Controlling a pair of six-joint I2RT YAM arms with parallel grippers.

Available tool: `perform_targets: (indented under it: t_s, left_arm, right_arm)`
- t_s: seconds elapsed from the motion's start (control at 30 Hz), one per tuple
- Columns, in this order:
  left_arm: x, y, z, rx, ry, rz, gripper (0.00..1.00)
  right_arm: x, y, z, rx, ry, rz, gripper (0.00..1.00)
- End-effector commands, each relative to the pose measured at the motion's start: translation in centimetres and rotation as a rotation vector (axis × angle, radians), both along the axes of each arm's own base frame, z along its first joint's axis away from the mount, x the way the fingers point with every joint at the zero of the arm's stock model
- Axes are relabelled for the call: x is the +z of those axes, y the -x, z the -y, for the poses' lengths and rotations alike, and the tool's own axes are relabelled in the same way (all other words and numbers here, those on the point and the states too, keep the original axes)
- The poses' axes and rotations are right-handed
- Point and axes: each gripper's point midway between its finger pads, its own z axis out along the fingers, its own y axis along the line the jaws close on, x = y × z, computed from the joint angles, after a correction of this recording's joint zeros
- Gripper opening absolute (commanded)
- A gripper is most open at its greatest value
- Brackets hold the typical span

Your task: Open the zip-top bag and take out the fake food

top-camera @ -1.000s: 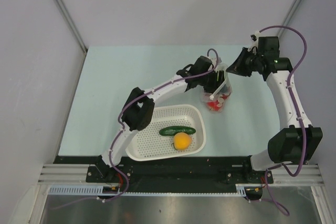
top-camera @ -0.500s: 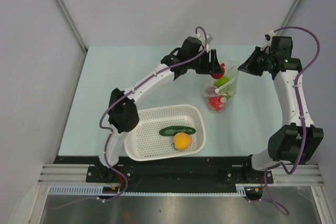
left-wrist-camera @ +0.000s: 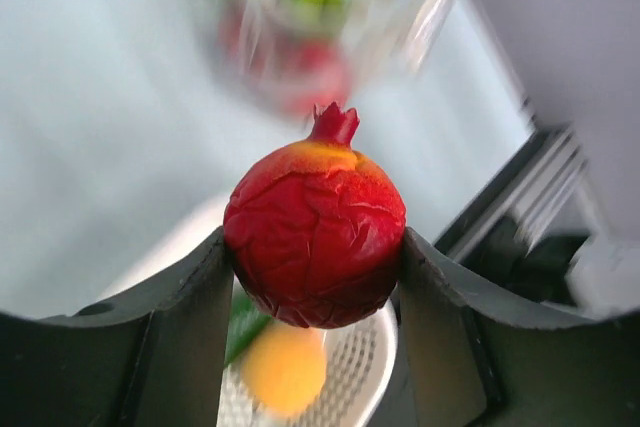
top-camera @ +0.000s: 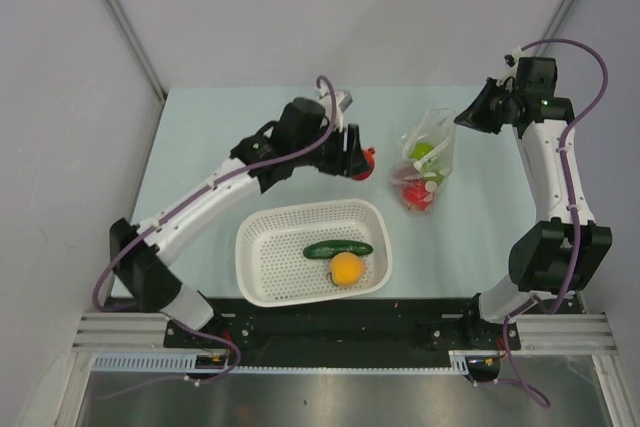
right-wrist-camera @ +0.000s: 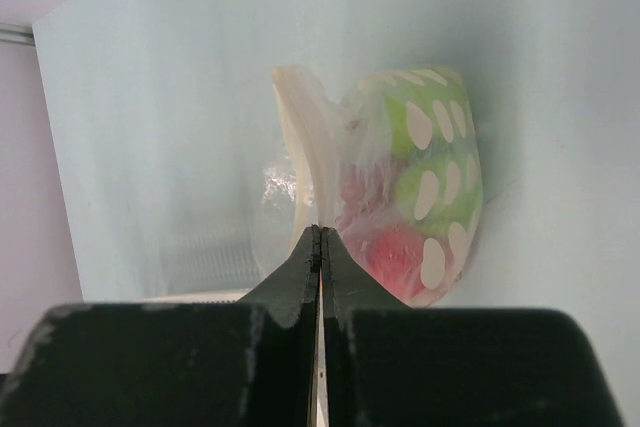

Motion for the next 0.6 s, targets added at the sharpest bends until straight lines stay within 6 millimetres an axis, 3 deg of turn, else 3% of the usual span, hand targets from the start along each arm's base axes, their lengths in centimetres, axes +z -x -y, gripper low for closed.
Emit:
perform_targets:
  t_s: [0.0,0.07,0.1,0.2,0.33,0.43,0.47,0.53,0.57]
  left_arm:
    - [-5.9,4.5,-5.2,0.032,-0.137,-0.068,0.0]
    - [-7.1,6.4,-6.6,0.04,-0.151,-0.096,0.0]
    - [-9.6,7.6,-7.4,0.045,-0.181,-0.152,0.0]
    - [-12.9,9.9,-8.6,0.048,-0.236,-0.24,0.01]
    - [-16.1,11.5,-9.7,0.057,-0.33,-0.306,0.07]
    - [-17.6,12.2,-10.2,0.066,-0.368,-0.341,0.24]
    - [-17.8,12.4,-10.2,0.064,-0.369,-0.348,0.36]
    - [-18.1,12.7,-10.1,0.052,-0.37,-0.361,0.47]
    - [-17.9,12.9,-10.2,0.049,-0.373,-0.362,0.67]
  right_arm:
    - [1.9,-0.7,0.1,-0.004,0.004,0.045,0.0]
    - [1.5,-0.7,-0.2,0.011,0.002,0.036,0.0]
    - [1.5,-0.7,-0.3,0.018,0.002,0.039,0.0]
    - [1.1,-0.9,-0.9,0.04,0.002,0.031,0.0]
    - [1.0,-0.9,-1.4,0.056,0.003,0.032,0.0]
    - [1.1,-1.1,-1.6,0.066,-0.003,0.034,0.0]
    - [1.0,-1.2,-1.7,0.069,-0.005,0.031,0.0]
    - [1.1,-1.2,-1.9,0.076,-0.007,0.032,0.0]
    - [1.0,-1.2,-2.0,0.078,-0.009,0.03,0.0]
